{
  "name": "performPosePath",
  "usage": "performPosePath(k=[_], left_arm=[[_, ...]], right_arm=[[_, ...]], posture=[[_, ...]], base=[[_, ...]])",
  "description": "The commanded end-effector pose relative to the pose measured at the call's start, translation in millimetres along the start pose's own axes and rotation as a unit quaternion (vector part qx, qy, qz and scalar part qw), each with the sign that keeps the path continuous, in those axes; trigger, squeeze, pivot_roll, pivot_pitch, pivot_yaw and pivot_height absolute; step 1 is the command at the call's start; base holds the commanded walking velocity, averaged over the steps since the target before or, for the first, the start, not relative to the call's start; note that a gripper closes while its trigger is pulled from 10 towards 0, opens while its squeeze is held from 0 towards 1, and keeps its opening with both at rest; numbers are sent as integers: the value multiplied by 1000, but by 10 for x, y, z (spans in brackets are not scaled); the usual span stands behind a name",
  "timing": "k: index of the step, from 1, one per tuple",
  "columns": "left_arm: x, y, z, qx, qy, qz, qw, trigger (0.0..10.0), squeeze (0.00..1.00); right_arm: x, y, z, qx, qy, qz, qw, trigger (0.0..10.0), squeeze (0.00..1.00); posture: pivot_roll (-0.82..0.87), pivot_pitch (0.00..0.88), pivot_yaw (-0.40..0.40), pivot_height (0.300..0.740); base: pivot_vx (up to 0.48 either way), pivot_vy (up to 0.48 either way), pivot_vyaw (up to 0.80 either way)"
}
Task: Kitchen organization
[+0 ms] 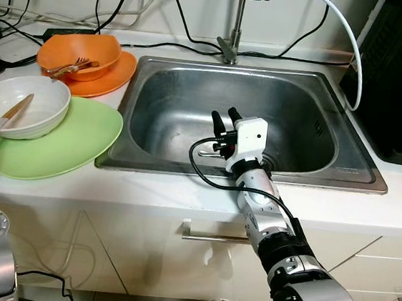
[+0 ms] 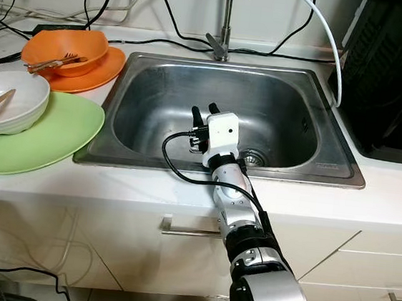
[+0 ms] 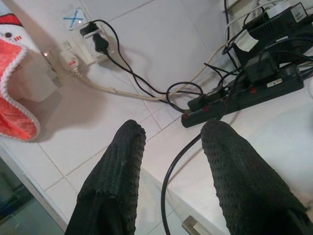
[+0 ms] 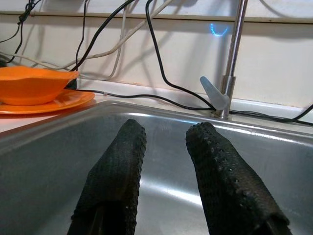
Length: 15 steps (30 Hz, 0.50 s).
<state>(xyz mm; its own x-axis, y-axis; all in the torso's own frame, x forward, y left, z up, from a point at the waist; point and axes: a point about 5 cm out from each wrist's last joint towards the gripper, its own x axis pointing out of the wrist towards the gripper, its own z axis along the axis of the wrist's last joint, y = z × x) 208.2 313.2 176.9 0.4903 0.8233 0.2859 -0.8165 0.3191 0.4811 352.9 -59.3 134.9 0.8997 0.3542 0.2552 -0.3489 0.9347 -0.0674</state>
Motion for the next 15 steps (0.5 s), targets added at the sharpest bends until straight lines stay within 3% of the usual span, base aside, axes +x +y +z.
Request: performPosePath(k=[1, 15], left_arm=[[-16, -34, -19, -1, 3, -11, 1000, 10000, 0], [-16, -135, 87, -11, -19, -39, 999, 10000, 0]], right_arm=[[-111, 1, -169, 14, 36, -6, 999, 10000, 0], [-109, 0, -165, 14, 35, -10, 999, 10000, 0]], posture=[[292, 42, 68, 740], [285, 38, 77, 740]], base=[[0, 0, 0], [0, 0, 0]])
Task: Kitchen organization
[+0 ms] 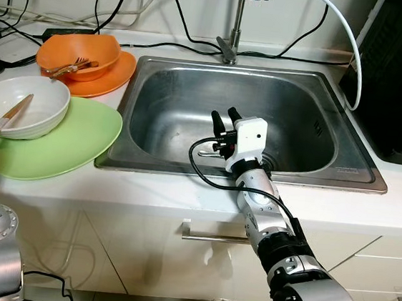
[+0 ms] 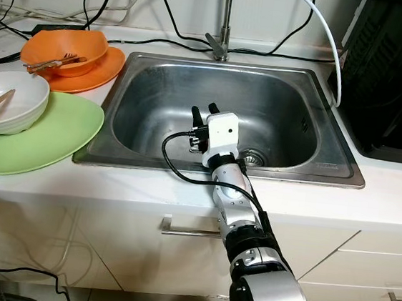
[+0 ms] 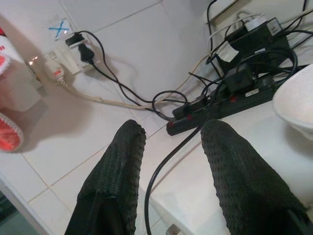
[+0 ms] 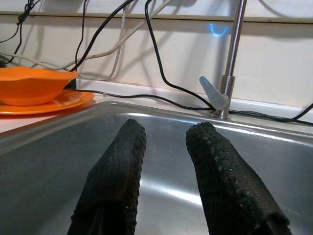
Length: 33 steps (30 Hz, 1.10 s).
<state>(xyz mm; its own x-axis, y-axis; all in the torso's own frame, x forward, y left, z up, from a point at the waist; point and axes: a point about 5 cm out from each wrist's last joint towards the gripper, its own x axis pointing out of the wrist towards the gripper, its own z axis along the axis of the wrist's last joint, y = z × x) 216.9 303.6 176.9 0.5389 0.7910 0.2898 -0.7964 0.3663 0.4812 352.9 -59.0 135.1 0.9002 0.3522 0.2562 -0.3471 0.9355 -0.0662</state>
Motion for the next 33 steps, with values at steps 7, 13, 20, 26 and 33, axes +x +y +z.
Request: performPosePath(k=[7, 13, 20, 26, 33], left_arm=[[24, -73, 56, -7, -10, -25, 1000, 10000, 0], [29, -140, 108, -15, -19, -39, 999, 10000, 0], [33, -158, 263, -43, -54, -42, 997, 10000, 0], [23, -182, 349, -59, -74, -49, 994, 10000, 0], [-4, -242, 489, -84, -105, -66, 989, 10000, 0]], right_arm=[[-112, -7, -168, 13, 36, -11, 999, 10000, 0], [-115, -12, -169, 13, 36, -13, 999, 10000, 0], [-116, -28, -167, 13, 35, -16, 999, 10000, 0], [-114, -31, -162, 12, 33, -16, 999, 10000, 0], [-110, -56, -151, 12, 30, -19, 999, 10000, 0]], posture=[[282, 38, 78, 740], [277, 37, 83, 740], [276, 37, 80, 740], [275, 32, 80, 740], [267, 23, 81, 740]], base=[[0, 0, 0], [0, 0, 0], [0, 0, 0], [0, 0, 0], [0, 0, 0]])
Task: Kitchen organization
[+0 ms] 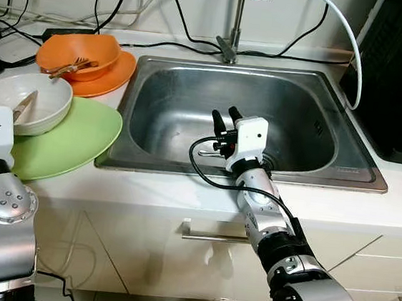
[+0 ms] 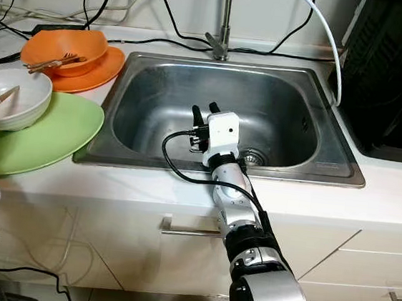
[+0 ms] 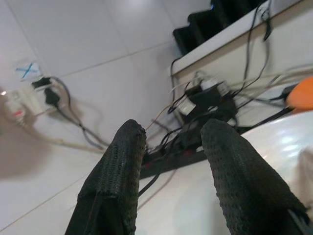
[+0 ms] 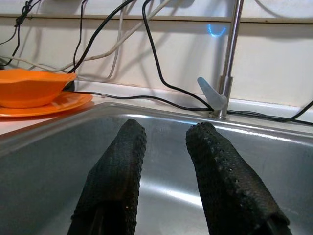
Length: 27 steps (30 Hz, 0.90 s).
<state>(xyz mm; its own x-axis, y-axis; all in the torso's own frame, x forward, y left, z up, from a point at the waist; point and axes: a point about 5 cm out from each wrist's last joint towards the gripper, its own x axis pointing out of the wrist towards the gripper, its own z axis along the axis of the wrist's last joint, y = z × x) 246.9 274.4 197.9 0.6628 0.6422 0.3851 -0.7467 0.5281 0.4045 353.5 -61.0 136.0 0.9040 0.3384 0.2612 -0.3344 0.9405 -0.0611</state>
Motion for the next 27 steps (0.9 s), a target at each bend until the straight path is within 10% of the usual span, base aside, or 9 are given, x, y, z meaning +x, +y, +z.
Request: performPosePath(k=[1, 21, 27], left_arm=[[21, -14, 99, -15, -19, -6, 1000, 10000, 0], [186, -143, 457, -63, -93, -28, 993, 10000, 0], [41, -478, 988, -122, -233, -231, 937, 10000, 0]], right_arm=[[-111, -40, -157, 11, 32, -12, 999, 10000, 0], [-111, -57, -153, 11, 31, -19, 999, 10000, 0], [-108, -59, -151, 12, 30, -20, 999, 10000, 0]], posture=[[267, 23, 81, 740], [261, 23, 80, 740], [268, 24, 75, 740]], base=[[0, 0, 0], [0, 0, 0], [0, 0, 0]])
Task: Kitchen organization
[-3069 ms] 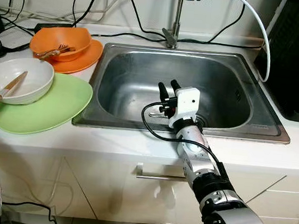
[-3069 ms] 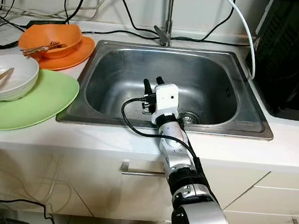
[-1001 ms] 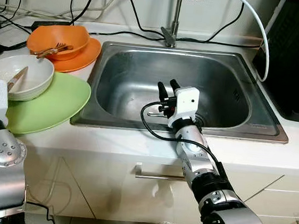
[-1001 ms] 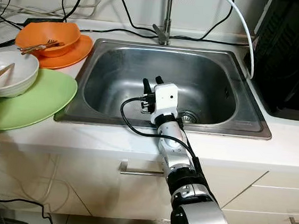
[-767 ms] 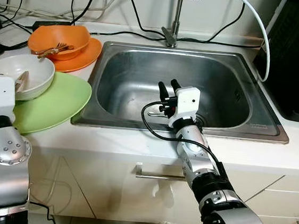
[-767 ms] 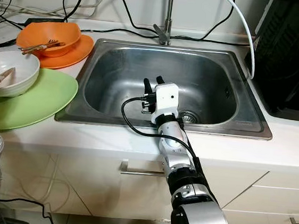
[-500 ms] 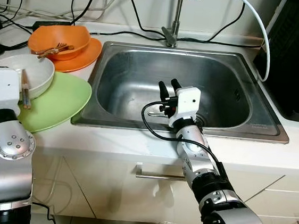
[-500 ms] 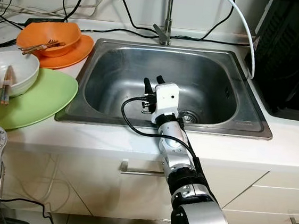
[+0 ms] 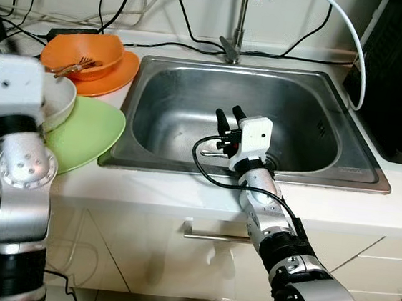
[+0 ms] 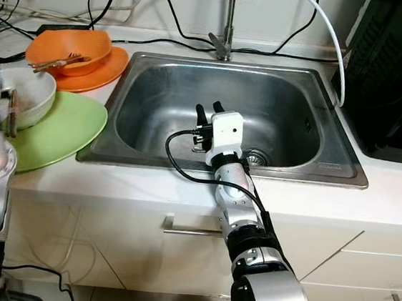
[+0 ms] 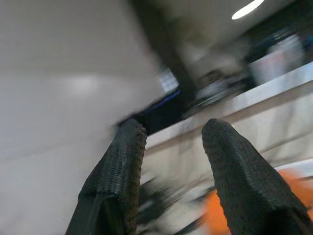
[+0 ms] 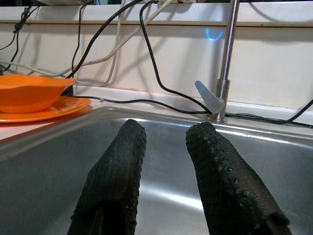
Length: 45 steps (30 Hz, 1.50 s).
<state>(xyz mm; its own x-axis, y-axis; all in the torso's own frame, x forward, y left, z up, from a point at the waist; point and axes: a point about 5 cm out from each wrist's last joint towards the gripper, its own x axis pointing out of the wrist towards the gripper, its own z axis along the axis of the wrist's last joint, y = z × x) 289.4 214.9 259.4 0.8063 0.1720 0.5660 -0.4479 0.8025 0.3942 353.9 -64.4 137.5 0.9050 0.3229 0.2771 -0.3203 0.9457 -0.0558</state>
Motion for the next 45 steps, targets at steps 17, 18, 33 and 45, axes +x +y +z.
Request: performPosePath(k=[17, 18, 33, 45], left_arm=[[-189, -247, 148, 125, -131, -238, 954, 10000, 0], [-189, -247, 148, 125, -131, -238, 954, 10000, 0], [-697, 70, -170, 287, -153, -256, 910, 10000, 0], [-873, 214, -348, 299, -109, -216, 923, 10000, 0]], right_arm=[[-123, -18, -188, 13, 43, -16, 999, 10000, 0], [-123, -18, -188, 13, 43, -16, 999, 10000, 0], [-117, 74, -202, 21, 46, -8, 999, 10000, 0], [-125, 49, -210, 21, 48, -9, 999, 10000, 0]], posture=[[272, 20, 90, 740], [272, 20, 90, 740], [298, 13, 97, 740], [301, 38, 85, 740]], base=[[0, 0, 0], [0, 0, 0], [0, 0, 0], [0, 0, 0]])
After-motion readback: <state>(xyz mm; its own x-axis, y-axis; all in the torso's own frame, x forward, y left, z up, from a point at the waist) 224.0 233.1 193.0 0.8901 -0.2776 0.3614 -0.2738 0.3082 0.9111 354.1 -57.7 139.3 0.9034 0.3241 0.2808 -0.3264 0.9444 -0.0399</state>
